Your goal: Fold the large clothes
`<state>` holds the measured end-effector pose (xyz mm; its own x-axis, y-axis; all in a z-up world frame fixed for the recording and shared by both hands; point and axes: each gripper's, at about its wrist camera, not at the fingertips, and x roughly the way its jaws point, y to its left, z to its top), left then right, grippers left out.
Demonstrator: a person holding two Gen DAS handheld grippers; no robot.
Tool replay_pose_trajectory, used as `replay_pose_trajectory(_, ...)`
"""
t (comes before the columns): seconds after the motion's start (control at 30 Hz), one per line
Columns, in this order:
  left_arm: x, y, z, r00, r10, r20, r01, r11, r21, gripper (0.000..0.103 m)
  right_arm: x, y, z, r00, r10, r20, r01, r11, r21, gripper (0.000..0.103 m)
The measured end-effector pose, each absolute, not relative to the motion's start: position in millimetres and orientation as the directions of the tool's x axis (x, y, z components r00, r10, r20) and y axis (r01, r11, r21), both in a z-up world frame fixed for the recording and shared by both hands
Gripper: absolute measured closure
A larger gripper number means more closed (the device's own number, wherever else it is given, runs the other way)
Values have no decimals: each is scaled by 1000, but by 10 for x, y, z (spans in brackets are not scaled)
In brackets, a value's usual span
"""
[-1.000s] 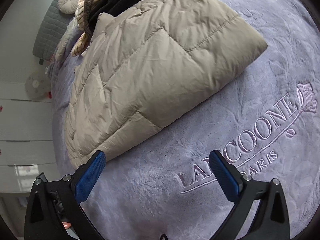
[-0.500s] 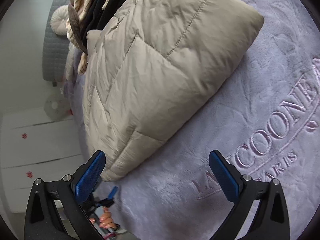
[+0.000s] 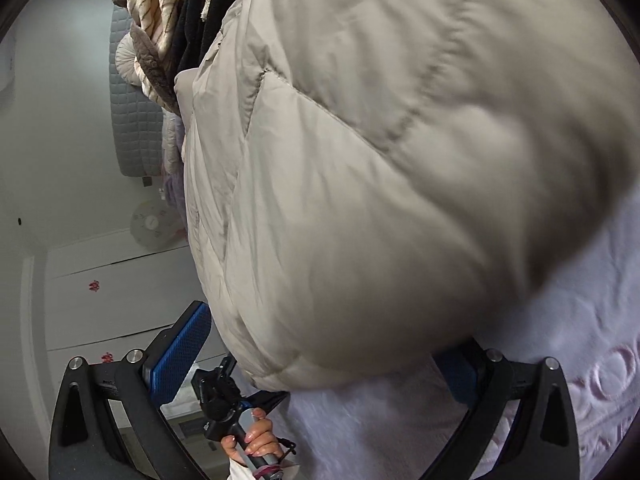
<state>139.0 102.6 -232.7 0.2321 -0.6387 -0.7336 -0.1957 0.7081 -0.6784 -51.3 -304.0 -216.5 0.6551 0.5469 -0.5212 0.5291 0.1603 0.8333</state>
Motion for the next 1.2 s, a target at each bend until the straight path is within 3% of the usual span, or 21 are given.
replay_pose_trajectory(0.17, 1499, 979, -2372, 275, -592, -757, -298, 696, -653, 1, -319, -3058, -2246, 668, 553, -498, 509, 149, 848, 0)
replay_pose_trajectory(0.23, 1509, 946, -2347, 291, -582, -759, -301, 698, -650, 30, -313, -3062, -2267, 680, 549, -487, 513, 118, 850, 0)
replay_pose_trajectory(0.3, 1521, 891, -2291, 299, -607, -737, -286, 680, -676, 65, -327, -3066, -2264, 682, 548, -484, 528, 90, 845, 6)
replay_pose_trajectory(0.37, 1507, 827, -2129, 322, -588, -742, -240, 707, -665, 75, -341, -3079, -2285, 656, 562, -504, 562, 82, 823, 50)
replay_pose_trajectory(0.4, 1504, 794, -2058, 330, -580, -745, -222, 719, -658, 80, -353, -3092, -2299, 656, 567, -498, 566, 67, 821, 56)
replay_pose_trajectory(0.47, 1436, 802, -1900, 352, -577, -737, -197, 724, -661, 82, -368, -3123, -2247, 670, 578, -467, 544, 46, 838, 72)
replay_pose_trajectory(0.57, 1347, 808, -1645, 385, -590, -710, -157, 716, -680, 82, -378, -3156, -2049, 676, 590, -441, 499, 75, 864, 78)
replay_pose_trajectory(0.87, 917, 1034, -1256, 346, -649, -677, -32, 713, -700, 82, -732, -2951, -1589, 671, 608, -424, 433, 143, 890, 79)
replay_pose_trajectory(1.2, -100, 1598, -1500, 115, -680, -724, -12, 728, -686, 82, -1807, -2366, -1778, 603, 629, -490, 547, 121, 828, 78)
